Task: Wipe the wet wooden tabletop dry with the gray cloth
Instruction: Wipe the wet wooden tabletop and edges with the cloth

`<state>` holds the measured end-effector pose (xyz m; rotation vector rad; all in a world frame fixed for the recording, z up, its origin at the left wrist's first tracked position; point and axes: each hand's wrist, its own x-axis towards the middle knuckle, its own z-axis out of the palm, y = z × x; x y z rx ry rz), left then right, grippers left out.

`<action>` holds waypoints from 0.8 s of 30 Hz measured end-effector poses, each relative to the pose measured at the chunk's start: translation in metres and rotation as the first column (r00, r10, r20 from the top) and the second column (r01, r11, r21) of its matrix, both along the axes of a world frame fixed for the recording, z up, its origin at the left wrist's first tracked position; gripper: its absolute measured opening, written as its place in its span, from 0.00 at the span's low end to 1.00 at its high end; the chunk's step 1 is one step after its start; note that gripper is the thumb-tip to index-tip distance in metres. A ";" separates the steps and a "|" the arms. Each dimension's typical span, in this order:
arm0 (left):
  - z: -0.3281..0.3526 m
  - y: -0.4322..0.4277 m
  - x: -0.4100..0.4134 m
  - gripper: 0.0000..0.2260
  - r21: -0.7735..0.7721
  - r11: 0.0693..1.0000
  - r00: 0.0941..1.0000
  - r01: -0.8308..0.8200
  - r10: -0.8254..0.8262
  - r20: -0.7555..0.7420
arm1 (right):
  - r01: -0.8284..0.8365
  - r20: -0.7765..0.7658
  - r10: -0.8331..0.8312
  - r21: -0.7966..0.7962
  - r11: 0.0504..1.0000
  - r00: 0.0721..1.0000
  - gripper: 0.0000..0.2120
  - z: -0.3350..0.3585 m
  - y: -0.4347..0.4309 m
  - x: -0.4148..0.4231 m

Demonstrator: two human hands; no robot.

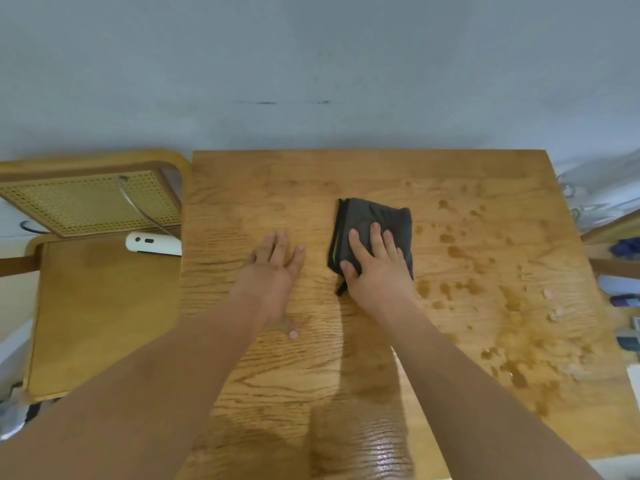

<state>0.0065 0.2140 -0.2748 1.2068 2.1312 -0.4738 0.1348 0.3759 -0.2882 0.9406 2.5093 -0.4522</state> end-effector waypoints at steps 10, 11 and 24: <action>0.005 0.000 0.000 0.69 0.001 1.000 1.000 -0.010 0.010 -0.003 | -0.174 -0.071 0.173 -0.010 0.985 0.982 0.30 0.002 -0.111 0.121; 0.004 0.000 -0.002 0.69 0.002 1.000 1.000 -0.011 0.011 -0.005 | -0.193 -0.074 0.191 -0.017 0.981 0.979 0.30 0.002 -0.099 0.116; 0.002 -0.005 -0.002 0.70 0.053 0.999 1.000 -0.013 0.013 -0.001 | -0.045 -0.043 0.047 0.042 0.998 0.998 0.31 0.015 -0.080 0.061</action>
